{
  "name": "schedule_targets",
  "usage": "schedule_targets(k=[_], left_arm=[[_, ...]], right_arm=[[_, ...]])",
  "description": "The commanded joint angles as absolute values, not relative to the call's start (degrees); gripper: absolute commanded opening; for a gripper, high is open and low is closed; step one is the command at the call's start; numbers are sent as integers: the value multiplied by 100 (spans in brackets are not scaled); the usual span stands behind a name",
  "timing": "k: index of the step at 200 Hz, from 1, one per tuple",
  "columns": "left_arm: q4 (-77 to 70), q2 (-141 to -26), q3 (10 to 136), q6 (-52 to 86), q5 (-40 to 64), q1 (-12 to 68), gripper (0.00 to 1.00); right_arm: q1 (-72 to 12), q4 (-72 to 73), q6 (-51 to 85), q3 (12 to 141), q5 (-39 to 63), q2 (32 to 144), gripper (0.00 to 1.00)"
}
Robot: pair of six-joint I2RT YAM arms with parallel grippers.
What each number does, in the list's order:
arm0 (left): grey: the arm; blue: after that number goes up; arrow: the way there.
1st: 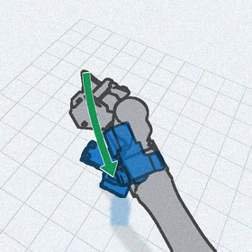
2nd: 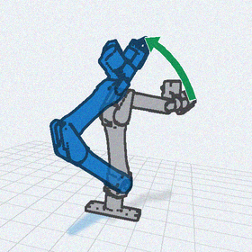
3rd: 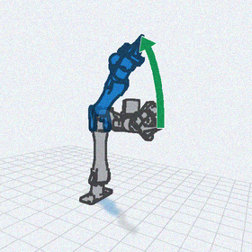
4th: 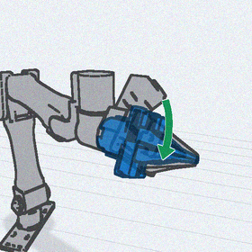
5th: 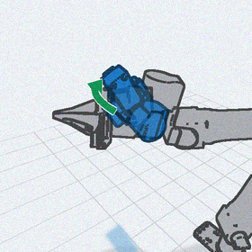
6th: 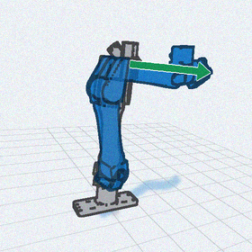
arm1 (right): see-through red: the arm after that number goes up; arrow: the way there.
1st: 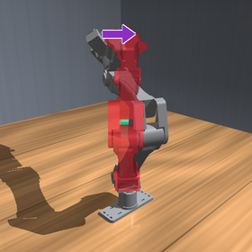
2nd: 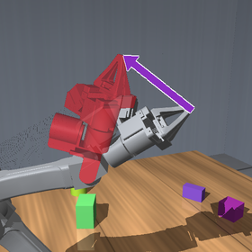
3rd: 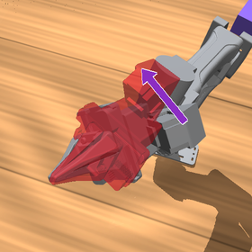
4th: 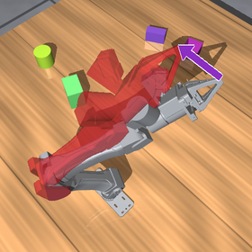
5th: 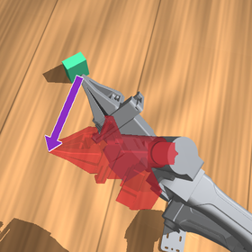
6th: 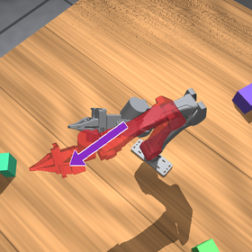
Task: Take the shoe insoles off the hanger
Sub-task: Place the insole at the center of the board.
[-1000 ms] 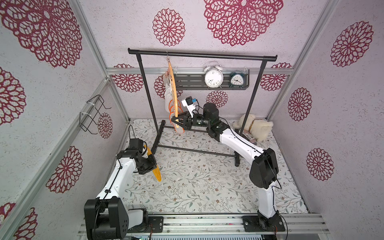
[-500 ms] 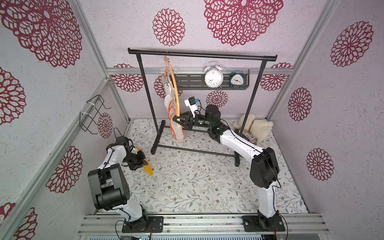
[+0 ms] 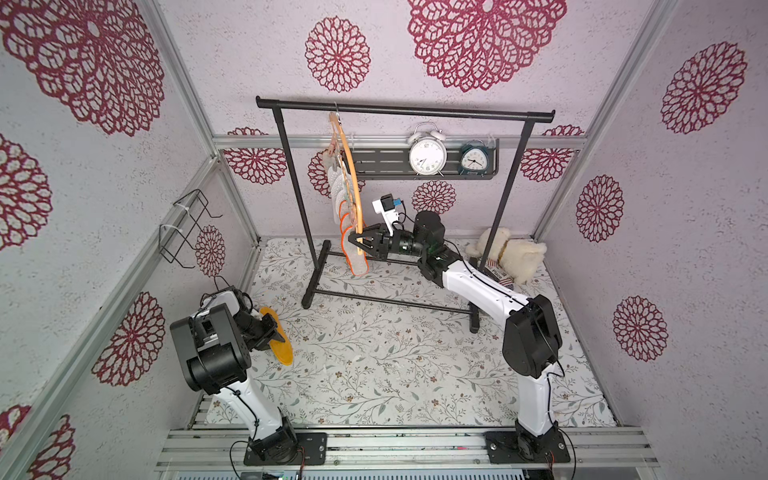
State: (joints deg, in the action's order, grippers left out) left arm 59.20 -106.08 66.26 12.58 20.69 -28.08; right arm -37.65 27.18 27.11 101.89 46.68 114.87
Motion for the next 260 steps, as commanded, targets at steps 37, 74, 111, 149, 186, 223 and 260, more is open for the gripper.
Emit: schedule_targets(k=[37,74,111,149,186,223,260], left_arm=[[5852,-9867,6372,1617,1109,-3044,78],[5856,-8212,6383,1907,176,-3037,97],[4787,-6107,5688,2637,728,-3004,97],[4043,-5880,5001,3981,2056,-3057,97],[3972,-5570,5192,4415,1892,-3050,97],[4130,-5656,5488,5438,1236,-3170,97],[1896,-5258,5073,6430,1144,-2535,97]], right_arm=[[-3753,2535,2856,10055,4841,11222,6],[-3747,2404,2740,10011,4780,11171,9],[-3744,2333,2698,10002,4729,11168,11],[-3727,2347,2716,10042,4681,11188,12],[-3717,2295,2698,10046,4661,11186,13],[-3708,2022,2531,10004,4527,11116,14],[-3708,1901,2434,9909,4511,11047,16]])
